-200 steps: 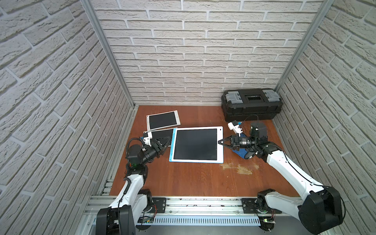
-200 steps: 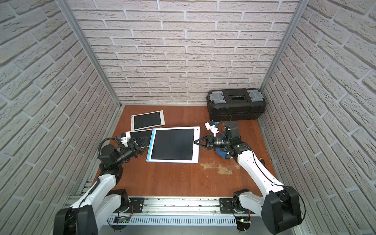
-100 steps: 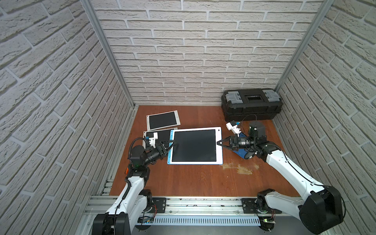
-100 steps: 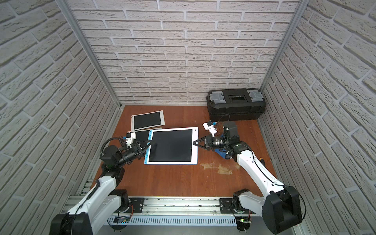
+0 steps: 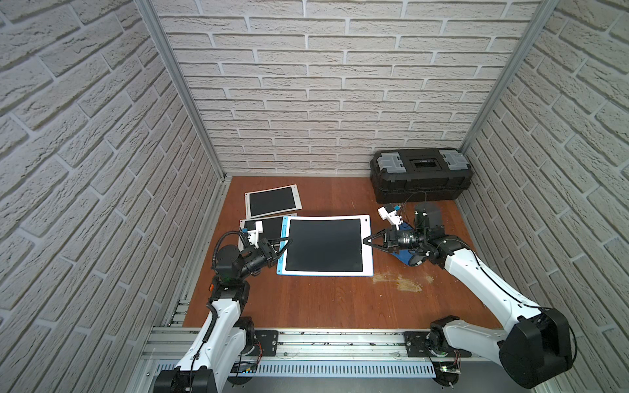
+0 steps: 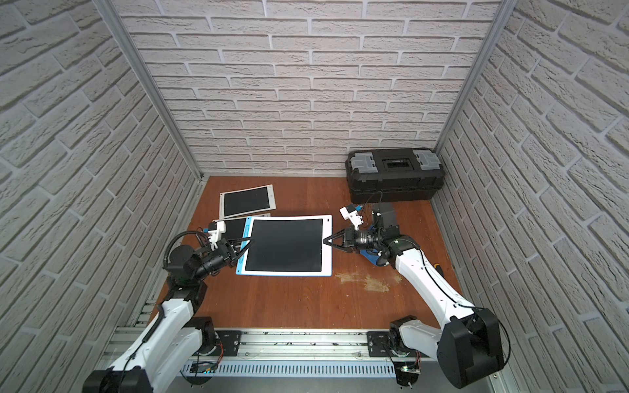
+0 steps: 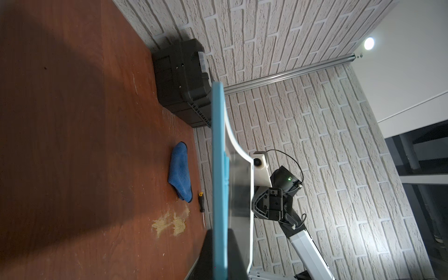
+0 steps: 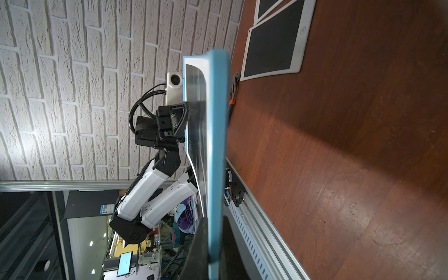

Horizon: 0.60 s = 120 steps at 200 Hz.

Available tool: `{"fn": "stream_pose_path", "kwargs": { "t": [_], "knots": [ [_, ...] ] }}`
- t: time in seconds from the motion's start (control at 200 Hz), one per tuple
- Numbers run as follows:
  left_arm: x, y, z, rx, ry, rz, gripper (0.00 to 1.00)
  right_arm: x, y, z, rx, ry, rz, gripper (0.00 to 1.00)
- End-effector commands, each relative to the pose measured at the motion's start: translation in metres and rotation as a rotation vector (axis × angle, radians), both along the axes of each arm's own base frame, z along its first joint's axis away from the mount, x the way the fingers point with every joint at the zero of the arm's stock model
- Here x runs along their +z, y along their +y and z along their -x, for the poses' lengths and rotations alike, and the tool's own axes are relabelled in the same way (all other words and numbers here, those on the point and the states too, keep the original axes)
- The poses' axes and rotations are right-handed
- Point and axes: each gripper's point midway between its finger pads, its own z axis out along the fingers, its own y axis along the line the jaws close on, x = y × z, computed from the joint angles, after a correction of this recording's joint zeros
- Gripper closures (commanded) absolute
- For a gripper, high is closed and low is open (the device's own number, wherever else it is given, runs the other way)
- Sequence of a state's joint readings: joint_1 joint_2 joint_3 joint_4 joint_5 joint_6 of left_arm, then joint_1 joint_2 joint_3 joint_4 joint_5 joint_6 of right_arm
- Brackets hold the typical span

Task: Wipe the drawing tablet
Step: Adjust the drawing tablet at the center of the board.

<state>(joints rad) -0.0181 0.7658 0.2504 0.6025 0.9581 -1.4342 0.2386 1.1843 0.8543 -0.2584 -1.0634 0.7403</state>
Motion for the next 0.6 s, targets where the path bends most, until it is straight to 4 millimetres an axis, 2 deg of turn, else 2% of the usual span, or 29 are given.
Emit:
{"fn": "stream_pose_path", "kwargs": {
  "t": [0.0,0.05,0.11,0.165,0.17,0.25,0.26,0.285,0.31,0.36,0.485,0.595],
  "knots": [
    [0.018,-0.006,0.008,-0.045,-0.097,-0.014,1.0,0.008,0.0,-0.009,-0.015,-0.082,0.034,0.97],
    [0.021,-0.008,0.01,-0.054,-0.113,-0.025,1.0,0.004,-0.002,-0.011,-0.031,-0.076,0.066,0.96],
    [0.024,-0.014,0.012,-0.078,-0.143,-0.072,1.0,-0.005,-0.009,-0.016,-0.066,-0.06,0.143,0.88],
    [0.029,-0.023,0.019,-0.104,-0.196,-0.178,1.0,-0.02,-0.025,-0.025,-0.137,-0.029,0.284,0.74],
    [0.018,-0.024,0.021,-0.11,-0.151,-0.195,1.0,-0.022,-0.026,-0.025,-0.142,-0.025,0.295,0.73],
    [0.021,-0.037,0.031,-0.133,-0.24,-0.43,1.0,-0.032,-0.041,-0.037,-0.194,0.01,0.388,0.55],
    [0.023,-0.039,0.031,-0.133,-0.255,-0.455,1.0,-0.032,-0.043,-0.038,-0.2,0.012,0.394,0.51],
    [0.026,-0.041,0.031,-0.129,-0.275,-0.513,1.0,-0.035,-0.048,-0.041,-0.215,0.022,0.415,0.25],
    [0.028,-0.043,0.031,-0.123,-0.292,-0.574,1.0,-0.037,-0.053,-0.045,-0.232,0.025,0.448,0.11],
    [0.032,-0.047,0.025,-0.112,-0.322,-0.697,1.0,-0.044,-0.068,-0.049,-0.269,0.036,0.546,0.09],
    [0.065,-0.06,0.013,-0.092,-0.538,-1.022,1.0,-0.061,-0.122,-0.057,-0.413,0.085,0.851,0.1],
    [0.081,-0.091,0.006,-0.15,-0.82,-1.319,1.0,-0.072,-0.155,-0.059,-0.511,0.139,1.004,0.17]
  ]
}}
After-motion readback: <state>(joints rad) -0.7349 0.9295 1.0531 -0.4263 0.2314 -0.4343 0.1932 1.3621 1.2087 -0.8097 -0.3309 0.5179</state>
